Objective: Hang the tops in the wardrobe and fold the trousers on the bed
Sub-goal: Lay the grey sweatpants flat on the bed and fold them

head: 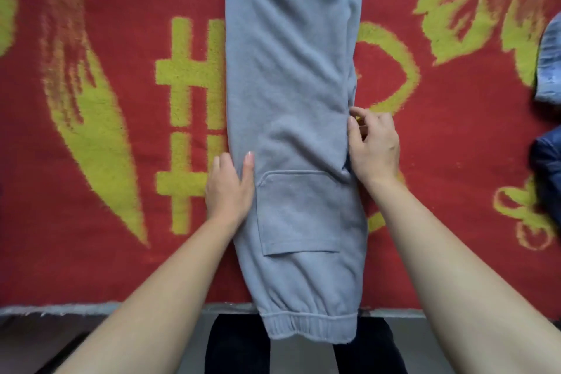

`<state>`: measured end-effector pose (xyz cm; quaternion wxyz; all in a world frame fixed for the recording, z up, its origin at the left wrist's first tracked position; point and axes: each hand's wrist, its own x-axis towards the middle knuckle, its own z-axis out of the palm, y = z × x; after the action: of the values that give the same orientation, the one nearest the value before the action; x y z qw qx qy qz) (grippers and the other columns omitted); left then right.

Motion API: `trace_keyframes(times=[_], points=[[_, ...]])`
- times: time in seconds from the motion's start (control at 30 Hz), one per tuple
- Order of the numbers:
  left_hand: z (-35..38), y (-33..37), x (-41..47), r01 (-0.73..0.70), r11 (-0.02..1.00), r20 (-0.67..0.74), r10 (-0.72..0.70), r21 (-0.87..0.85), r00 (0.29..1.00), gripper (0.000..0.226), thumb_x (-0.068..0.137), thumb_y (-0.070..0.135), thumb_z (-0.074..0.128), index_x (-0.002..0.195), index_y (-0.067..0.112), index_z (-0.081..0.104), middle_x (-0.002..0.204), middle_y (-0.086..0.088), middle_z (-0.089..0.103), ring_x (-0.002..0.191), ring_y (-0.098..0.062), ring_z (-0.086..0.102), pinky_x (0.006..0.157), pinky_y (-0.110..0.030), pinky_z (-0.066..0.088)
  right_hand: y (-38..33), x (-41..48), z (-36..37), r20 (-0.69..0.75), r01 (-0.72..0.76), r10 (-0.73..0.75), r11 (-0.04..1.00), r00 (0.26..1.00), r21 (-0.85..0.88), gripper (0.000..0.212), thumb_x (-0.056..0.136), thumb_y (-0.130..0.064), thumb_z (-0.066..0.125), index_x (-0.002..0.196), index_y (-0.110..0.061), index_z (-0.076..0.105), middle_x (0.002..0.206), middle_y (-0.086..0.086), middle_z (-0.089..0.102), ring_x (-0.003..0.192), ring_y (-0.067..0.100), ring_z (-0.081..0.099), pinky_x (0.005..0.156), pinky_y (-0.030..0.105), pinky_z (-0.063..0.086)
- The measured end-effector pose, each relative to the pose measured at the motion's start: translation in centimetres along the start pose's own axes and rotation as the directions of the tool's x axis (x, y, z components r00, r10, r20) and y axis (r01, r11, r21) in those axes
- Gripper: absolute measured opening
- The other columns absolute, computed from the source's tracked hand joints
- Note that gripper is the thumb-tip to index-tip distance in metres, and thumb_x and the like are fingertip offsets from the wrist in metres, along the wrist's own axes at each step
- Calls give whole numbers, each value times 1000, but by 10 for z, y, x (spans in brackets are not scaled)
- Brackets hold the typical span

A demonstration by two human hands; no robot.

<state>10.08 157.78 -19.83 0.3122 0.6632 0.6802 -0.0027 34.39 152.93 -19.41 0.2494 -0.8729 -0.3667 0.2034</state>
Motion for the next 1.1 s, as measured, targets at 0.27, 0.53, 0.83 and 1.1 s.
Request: trace_keyframes(times=[0.27,0.53,0.83,1.1], points=[[15,-39,-92,184,982,115,-177,-48,977,52,95,55,48,94,4,59,102,-18,57,105,-36,56,90,-44,45,25,-74,-9,228,-126,135,991,964,-54,49,91,-55,53,134,-37,40,105,2,67,97,28,63,81,42,50],[25,-49,-185,426,871,319,-342,-247,884,46,87,48,67,113,12,54,113,-4,64,111,-27,61,88,-33,46,71,-174,-34,345,-399,479,874,808,-279,38,101,-47,38,101,-19,64,111,18,68,105,39,62,80,40,44],[21,-55,-236,532,673,488,-281,-514,827,46,91,29,69,129,6,58,125,-10,66,110,-22,65,101,-41,50,77,-294,-53,682,-716,424,665,596,212,38,91,-46,65,115,-18,57,121,1,64,106,14,60,91,32,46],[-89,-21,-272,413,234,435,49,-880,899,47,83,27,78,123,9,64,119,-13,70,109,-26,68,91,-43,55,-24,-317,-121,352,-395,192,585,916,708,19,101,-30,55,118,-28,62,112,-16,69,110,4,64,89,16,49]])
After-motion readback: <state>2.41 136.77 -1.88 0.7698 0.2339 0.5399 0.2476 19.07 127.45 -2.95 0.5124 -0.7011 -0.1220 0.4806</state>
